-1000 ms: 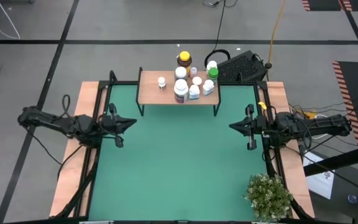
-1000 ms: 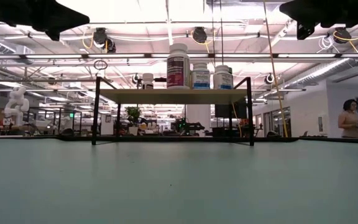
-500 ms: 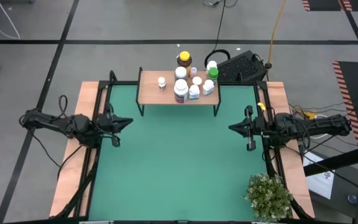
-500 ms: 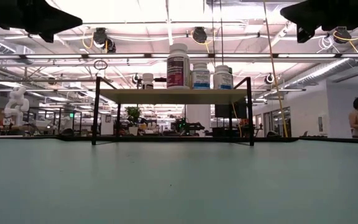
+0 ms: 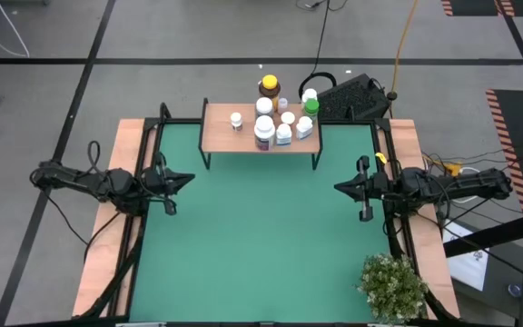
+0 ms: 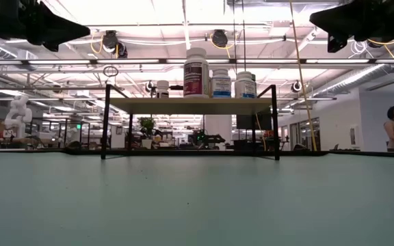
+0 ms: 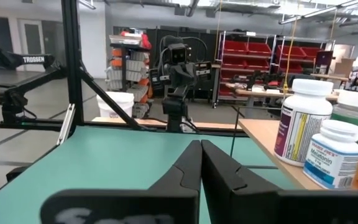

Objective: Pick and place medicine bottles onto shelf by color
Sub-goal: Return to Home Position

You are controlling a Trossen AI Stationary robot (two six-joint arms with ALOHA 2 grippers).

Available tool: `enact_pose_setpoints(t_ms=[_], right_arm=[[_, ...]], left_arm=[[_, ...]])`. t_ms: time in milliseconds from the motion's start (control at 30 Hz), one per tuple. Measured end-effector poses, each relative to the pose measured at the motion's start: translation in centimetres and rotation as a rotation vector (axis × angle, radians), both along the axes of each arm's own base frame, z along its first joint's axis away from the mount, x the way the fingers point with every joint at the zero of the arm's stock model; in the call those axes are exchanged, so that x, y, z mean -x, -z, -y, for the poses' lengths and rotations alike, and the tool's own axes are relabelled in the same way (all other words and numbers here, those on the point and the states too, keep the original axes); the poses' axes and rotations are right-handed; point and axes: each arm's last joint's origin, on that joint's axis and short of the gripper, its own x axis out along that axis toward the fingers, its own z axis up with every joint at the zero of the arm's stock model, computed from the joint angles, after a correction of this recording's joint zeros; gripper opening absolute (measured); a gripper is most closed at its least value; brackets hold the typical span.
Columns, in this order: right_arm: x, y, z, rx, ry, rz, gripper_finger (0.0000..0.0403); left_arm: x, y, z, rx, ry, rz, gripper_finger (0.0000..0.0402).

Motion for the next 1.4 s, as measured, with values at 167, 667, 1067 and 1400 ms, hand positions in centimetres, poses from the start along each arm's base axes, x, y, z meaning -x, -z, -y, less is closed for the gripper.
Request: enact_pose_setpoints(t_ms=[167,667,1067,1400], right_arm=[[0.1,0.3,0.0,0.017,0.001,-0.031,0.0000],[0.0,2.1,0.0,0.063,0.009,-0.005,0.0000],[0.0,2.5,0.0,0.086,0.011,-0.042,0.0000],[0.1,3.0,0.1,0.142,0.046,-0.096,0.0000]], left_arm=[[0.3,-0.1,-0.1,0.003,0.000,0.009,0.0007],[0.3,0.6,-0.1,-0.011,-0.003,-0.056,0.0005],[-0.2,1.9,-0.1,-0.029,-0.013,0.036,0.0018],[-0.4,4.4,-0.8,-0.032,-0.098,0.117,0.0019]])
